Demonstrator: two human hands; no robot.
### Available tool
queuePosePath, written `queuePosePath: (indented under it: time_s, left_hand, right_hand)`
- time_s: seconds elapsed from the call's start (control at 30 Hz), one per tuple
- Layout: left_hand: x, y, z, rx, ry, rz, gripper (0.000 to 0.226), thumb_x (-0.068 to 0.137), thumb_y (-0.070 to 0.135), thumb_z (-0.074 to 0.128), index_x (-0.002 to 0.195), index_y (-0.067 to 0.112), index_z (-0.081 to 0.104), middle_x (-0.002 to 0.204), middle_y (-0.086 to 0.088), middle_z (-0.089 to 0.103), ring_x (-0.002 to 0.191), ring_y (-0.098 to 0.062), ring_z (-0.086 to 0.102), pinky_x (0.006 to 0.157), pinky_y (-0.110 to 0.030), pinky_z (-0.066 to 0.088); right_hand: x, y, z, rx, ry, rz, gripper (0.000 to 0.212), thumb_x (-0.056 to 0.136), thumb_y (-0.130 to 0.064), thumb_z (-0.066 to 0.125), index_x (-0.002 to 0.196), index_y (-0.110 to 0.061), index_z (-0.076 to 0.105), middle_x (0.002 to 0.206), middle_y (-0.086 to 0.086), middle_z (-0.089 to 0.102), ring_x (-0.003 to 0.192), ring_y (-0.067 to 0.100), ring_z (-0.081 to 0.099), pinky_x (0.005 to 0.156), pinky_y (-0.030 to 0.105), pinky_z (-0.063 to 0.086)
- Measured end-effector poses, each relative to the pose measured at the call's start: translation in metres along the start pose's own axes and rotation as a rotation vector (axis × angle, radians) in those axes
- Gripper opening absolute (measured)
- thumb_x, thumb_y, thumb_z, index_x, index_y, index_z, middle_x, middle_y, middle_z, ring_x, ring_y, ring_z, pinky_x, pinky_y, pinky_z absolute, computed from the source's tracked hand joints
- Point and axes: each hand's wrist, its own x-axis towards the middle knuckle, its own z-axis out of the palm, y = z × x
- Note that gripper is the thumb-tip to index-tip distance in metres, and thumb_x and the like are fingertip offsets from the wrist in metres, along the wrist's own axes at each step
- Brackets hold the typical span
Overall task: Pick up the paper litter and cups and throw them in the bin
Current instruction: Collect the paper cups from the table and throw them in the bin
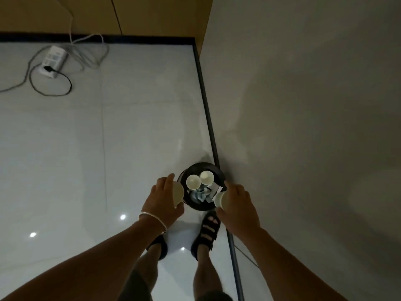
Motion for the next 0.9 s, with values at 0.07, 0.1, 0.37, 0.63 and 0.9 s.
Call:
queuePosePath:
  time_s: [0.07,0.1,0.37,0.63,0.9]
  left_hand:
    - [0.026,-0.013,0.035,0.009,0.01,-0.002,0.085,0.071,0.032,0.076,0.141,0.014,0.032,0.131,-0.009,0.043,0.112,-0.028,0.05,0.083,-0.033,0.049]
    - [0.04,-0.018,0.053,0.004,0.019,0.006,0.083,0.07,0.031,0.077,0.139,0.013,0.036,0.129,-0.01,0.045,0.11,-0.029,0.051,0.081,-0.032,0.049]
    - [0.129,-0.039,0.183,-0.057,0.004,-0.023,0.083,0.074,0.027,0.074,0.144,0.014,0.031,0.136,-0.011,0.041,0.121,-0.03,0.044,0.093,-0.039,0.046]
    - [0.145,-0.073,0.23,0.159,-0.016,0.054,0.083,0.059,0.025,0.082,0.134,0.01,0.048,0.125,-0.015,0.052,0.114,-0.038,0.05,0.094,-0.048,0.041]
    - [0.153,-0.081,0.249,0.341,0.0,0.157,0.091,0.066,0.054,0.07,0.14,0.009,0.041,0.137,-0.014,0.048,0.129,-0.037,0.041,0.105,-0.051,0.033]
  right_hand:
    - [0.042,0.014,0.028,-0.007,-0.016,-0.029,0.079,0.084,-0.033,0.071,0.148,-0.019,0.025,0.141,0.004,0.038,0.127,0.022,0.04,0.095,0.028,0.044]
    - [0.064,0.021,0.043,-0.011,-0.019,-0.053,0.08,0.084,-0.033,0.071,0.148,-0.019,0.025,0.142,0.004,0.037,0.128,0.021,0.039,0.095,0.027,0.043]
    - [0.184,0.087,0.153,-0.059,-0.058,-0.153,0.083,0.084,-0.026,0.073,0.15,-0.013,0.025,0.146,0.01,0.037,0.133,0.028,0.035,0.101,0.033,0.04]
    - [0.235,0.104,0.199,-0.103,-0.066,-0.294,0.088,0.077,-0.027,0.08,0.149,-0.017,0.031,0.148,0.01,0.037,0.135,0.03,0.035,0.102,0.039,0.041]
    - [0.235,0.113,0.212,-0.307,0.004,-0.392,0.103,0.071,-0.045,0.081,0.152,-0.01,0.027,0.155,0.017,0.028,0.144,0.037,0.023,0.114,0.049,0.03]
